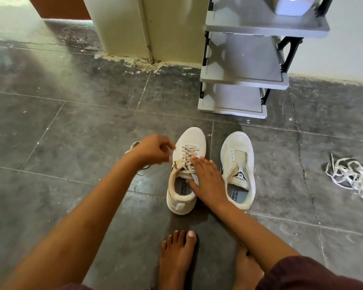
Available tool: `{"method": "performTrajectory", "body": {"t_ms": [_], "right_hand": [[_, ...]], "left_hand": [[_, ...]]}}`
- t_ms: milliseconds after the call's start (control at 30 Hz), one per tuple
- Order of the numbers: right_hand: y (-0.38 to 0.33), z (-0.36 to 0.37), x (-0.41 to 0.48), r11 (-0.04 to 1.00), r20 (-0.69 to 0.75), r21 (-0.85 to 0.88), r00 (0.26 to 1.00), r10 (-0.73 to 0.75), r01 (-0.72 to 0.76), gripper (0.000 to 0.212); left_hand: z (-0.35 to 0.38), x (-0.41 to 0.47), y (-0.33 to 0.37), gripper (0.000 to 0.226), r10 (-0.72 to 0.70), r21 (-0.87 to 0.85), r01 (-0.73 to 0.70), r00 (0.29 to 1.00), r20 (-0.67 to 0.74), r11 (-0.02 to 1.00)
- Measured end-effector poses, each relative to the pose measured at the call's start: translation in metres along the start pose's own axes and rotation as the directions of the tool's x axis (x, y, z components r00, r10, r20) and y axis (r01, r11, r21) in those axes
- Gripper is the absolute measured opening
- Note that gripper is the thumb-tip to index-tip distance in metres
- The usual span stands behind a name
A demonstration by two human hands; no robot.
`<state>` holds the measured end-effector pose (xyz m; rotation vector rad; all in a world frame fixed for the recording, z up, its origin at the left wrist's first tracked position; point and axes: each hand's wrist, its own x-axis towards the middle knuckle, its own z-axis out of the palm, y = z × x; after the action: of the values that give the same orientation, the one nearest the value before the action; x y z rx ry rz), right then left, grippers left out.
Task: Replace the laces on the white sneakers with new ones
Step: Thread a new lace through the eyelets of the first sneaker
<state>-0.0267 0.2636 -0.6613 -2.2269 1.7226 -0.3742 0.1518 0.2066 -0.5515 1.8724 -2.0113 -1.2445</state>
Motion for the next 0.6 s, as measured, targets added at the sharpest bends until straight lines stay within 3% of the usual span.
{"method": "performTrajectory", "body": {"t_ms": [67,200,300,367,433,500,567,600], "right_hand": [[0.000,0.000,0.000,1.000,0.010,0.004,1.000,0.005,-0.005,0.065],[0.000,-0.001,0.001,1.000,0.016,0.001,1.000,0.004,-0.004,0.066],[0.001,-0.001,0.000,1.000,0.017,-0.002,1.000,0.007,-0.007,0.065],[0.002,-0.001,-0.001,1.000,-0.003,0.005,1.000,0.010,-0.010,0.064],[0.002,-0.001,-0.001,1.000,-0.008,0.014,1.000,0.010,-0.010,0.064],[0.001,0.000,0.000,1.000,-0.006,0.017,1.000,0.008,-0.008,0.064],[-0.001,0.000,0.001,1.000,-0.003,0.026,1.000,0.013,-0.013,0.064],[-0.001,0.001,0.002,0.999,-0.002,0.035,1.000,0.020,-0.020,0.065]], "left_hand": [[0.024,-0.002,-0.012,0.028,-0.016,0.009,0.016,0.999,0.039,1.000],[0.043,0.000,-0.022,0.004,-0.051,-0.157,0.035,0.994,-0.098,0.987],[0.045,0.001,-0.021,0.007,-0.031,-0.172,0.009,0.992,-0.125,0.985],[0.037,-0.004,-0.012,0.008,-0.006,-0.335,-0.052,0.986,-0.169,0.941],[0.015,-0.009,-0.001,0.012,0.034,-0.603,-0.191,0.965,-0.261,0.775],[-0.014,-0.010,0.008,0.011,0.056,-0.818,-0.336,0.934,-0.352,0.466],[-0.034,-0.007,0.012,0.012,0.040,-0.906,-0.380,0.924,-0.379,0.185],[-0.035,-0.005,0.013,0.015,0.004,-0.918,-0.369,0.928,-0.373,0.145]]}}
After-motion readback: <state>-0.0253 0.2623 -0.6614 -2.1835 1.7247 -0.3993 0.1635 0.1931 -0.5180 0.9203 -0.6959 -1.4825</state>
